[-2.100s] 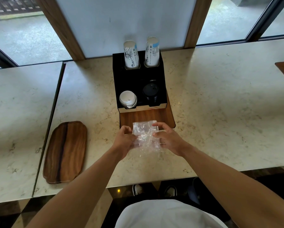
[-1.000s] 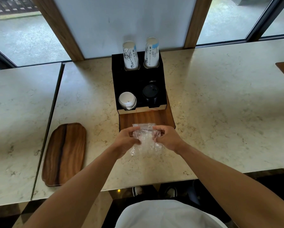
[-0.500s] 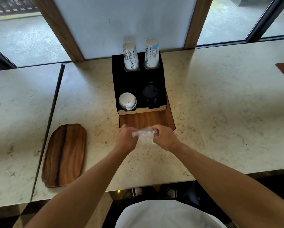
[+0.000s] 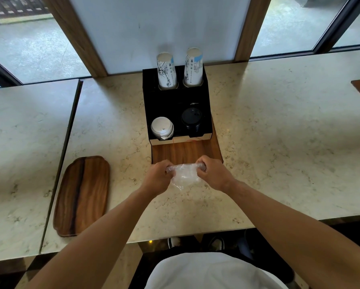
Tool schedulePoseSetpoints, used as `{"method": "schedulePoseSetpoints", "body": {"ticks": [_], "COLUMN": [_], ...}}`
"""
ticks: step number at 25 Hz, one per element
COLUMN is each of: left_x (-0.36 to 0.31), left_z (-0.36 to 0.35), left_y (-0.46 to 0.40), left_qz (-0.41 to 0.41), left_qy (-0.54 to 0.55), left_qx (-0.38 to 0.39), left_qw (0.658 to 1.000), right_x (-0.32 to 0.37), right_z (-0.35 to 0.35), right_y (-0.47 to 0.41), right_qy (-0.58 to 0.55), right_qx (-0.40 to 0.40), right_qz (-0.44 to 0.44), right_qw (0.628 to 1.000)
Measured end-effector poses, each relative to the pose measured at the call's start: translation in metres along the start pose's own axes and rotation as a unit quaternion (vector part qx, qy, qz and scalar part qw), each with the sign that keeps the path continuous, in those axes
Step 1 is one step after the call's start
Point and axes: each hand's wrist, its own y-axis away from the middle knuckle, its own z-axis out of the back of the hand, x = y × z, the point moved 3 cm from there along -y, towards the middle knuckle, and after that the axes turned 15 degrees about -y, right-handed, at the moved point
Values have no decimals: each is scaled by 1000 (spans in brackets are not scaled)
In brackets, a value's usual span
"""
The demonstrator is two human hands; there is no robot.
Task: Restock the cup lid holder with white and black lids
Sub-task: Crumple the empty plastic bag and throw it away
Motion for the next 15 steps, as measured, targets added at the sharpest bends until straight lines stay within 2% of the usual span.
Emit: {"method": "schedulePoseSetpoints", "body": {"ticks": [6,8,11,13,15], "left_x": [11,6,-3,-6,-4], "left_z": [-9,-7,-8,-9,-10], "left_y": [-1,-1,-2,-3,-4], "left_qz": [15,-1,-46,-34,25], "left_qy": [95,112,40,35,99], "left_qx": [154,175,170,144,122], "left_qw": [983,978,983,988,987], "right_x": [-2,0,2,3,2], "right_z": [-5,-5,-7,-8,-6], "right_y": [3,3,2,3,6], "right_qy": [22,24,2,-73,-226], "right_qx": [71,94,97,66,16], "right_qz": [22,24,13,-30,-112], "right_qw": [997,995,995,995,968]}}
